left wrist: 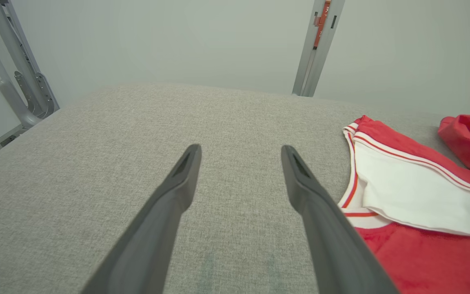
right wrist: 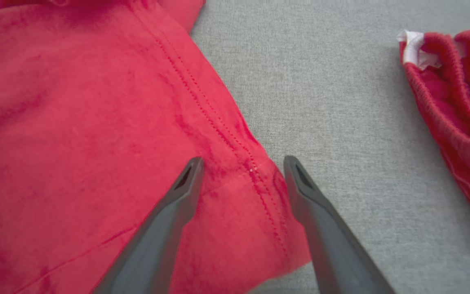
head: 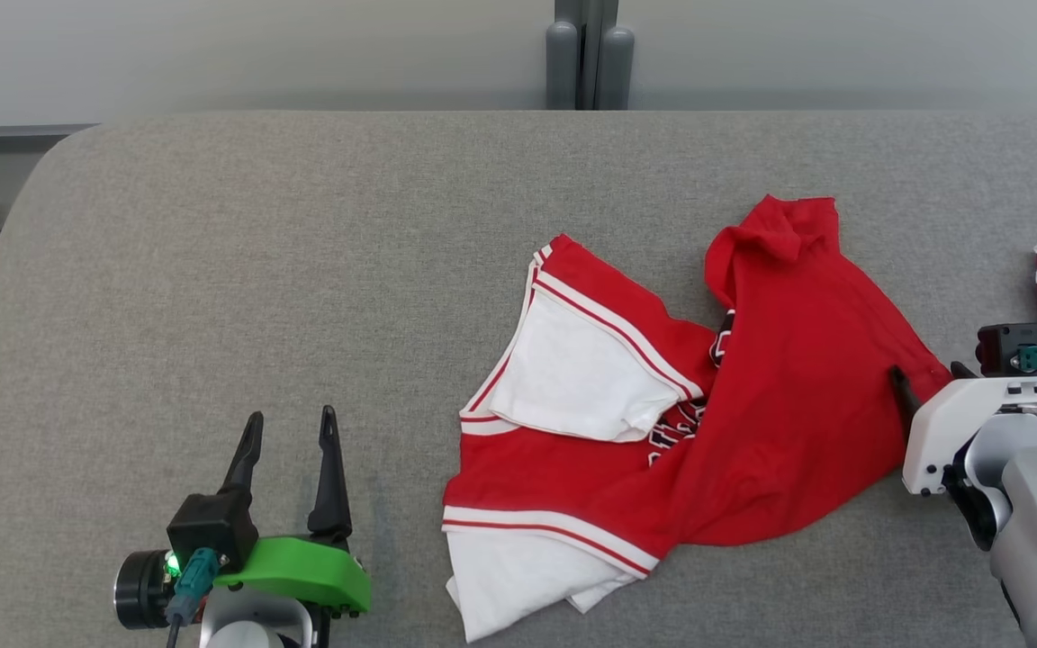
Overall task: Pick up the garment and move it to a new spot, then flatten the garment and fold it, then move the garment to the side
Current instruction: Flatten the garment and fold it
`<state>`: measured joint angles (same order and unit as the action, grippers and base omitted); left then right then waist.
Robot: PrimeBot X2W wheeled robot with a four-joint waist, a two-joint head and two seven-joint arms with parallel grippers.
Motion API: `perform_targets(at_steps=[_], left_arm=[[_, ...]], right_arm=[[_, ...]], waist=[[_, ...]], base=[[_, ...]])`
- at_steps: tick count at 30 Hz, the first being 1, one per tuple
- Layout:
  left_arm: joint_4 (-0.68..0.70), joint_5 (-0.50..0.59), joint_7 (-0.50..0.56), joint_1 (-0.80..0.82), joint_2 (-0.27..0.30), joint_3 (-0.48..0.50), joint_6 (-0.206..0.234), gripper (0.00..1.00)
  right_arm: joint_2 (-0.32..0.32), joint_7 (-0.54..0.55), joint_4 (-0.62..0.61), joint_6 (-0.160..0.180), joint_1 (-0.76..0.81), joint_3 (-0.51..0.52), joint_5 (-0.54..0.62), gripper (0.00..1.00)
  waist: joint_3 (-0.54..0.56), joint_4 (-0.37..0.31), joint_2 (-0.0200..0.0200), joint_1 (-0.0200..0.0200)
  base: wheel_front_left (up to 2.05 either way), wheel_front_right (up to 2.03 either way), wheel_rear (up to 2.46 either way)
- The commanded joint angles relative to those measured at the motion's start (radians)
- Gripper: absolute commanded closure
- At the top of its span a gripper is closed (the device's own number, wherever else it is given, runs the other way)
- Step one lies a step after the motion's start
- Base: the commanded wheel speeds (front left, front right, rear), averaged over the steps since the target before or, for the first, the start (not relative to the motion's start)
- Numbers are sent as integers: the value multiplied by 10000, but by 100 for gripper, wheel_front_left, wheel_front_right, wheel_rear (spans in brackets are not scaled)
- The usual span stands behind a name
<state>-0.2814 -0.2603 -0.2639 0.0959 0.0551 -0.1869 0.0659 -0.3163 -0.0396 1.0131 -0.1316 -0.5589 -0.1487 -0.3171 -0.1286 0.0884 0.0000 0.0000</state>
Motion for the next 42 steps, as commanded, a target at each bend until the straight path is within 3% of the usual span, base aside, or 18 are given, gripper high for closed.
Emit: perform_targets(at_steps=[1, 3, 4, 5, 6, 8, 18, 24, 29, 33, 42], left_arm=[[-10, 40, -5, 172, 52, 36, -38, 0], [-4, 43, -4, 160, 46, 57, -26, 0], [6, 45, -5, 151, 43, 67, -20, 0], [15, 48, -5, 142, 42, 73, -19, 0], [22, 50, -5, 129, 39, 75, -20, 0], [33, 48, -5, 114, 34, 79, -26, 0], [-26, 57, -5, 3, 25, 106, -51, 0], [-26, 13, -5, -191, 17, 135, 25, 0], [40, -45, -5, -378, 16, 214, 64, 0], [103, -66, -5, -559, 14, 268, 98, 0], [150, -61, -5, -724, 22, 292, 98, 0]], right_arm=[[-111, 15, 53, 19, -80, -117, -152, 0], [-122, -24, 60, 19, -129, -306, -285, 50], [-125, -47, 63, 19, -151, -403, -360, 64], [-143, -61, 70, 19, -167, -479, -421, 69], [-162, -81, 79, 19, -181, -561, -489, 84], [-179, -124, 79, 19, -196, -731, -635, 100], [-252, -672, -75, 19, -202, -1330, -981, 100], [-242, -1318, -774, 19, 260, -1537, -1146, 100], [-315, -1693, -2090, 19, 1264, -1459, -1190, 100], [-204, -1500, -3949, 19, 3009, -1020, -973, 100], [420, -228, -7164, 18, 6267, 1102, -219, 100]], waist=[[8, 11, 0, 0], [22, 10, 0, 0], [28, 1, 0, 0], [34, -10, 0, 0], [41, -26, 0, 0], [49, -56, 0, 0], [216, -218, 0, 0], [503, -374, 0, 0], [763, -624, 0, 0], [960, -927, 0, 0], [1113, -1347, 0, 0]], base=[[0, 0, 0], [0, 0, 0], [0, 0, 0], [0, 0, 0], [0, 0, 0], [0, 0, 0], [0, 0, 0], [0, 0, 0], [0, 0, 0], [0, 0, 0], [0, 0, 0]])
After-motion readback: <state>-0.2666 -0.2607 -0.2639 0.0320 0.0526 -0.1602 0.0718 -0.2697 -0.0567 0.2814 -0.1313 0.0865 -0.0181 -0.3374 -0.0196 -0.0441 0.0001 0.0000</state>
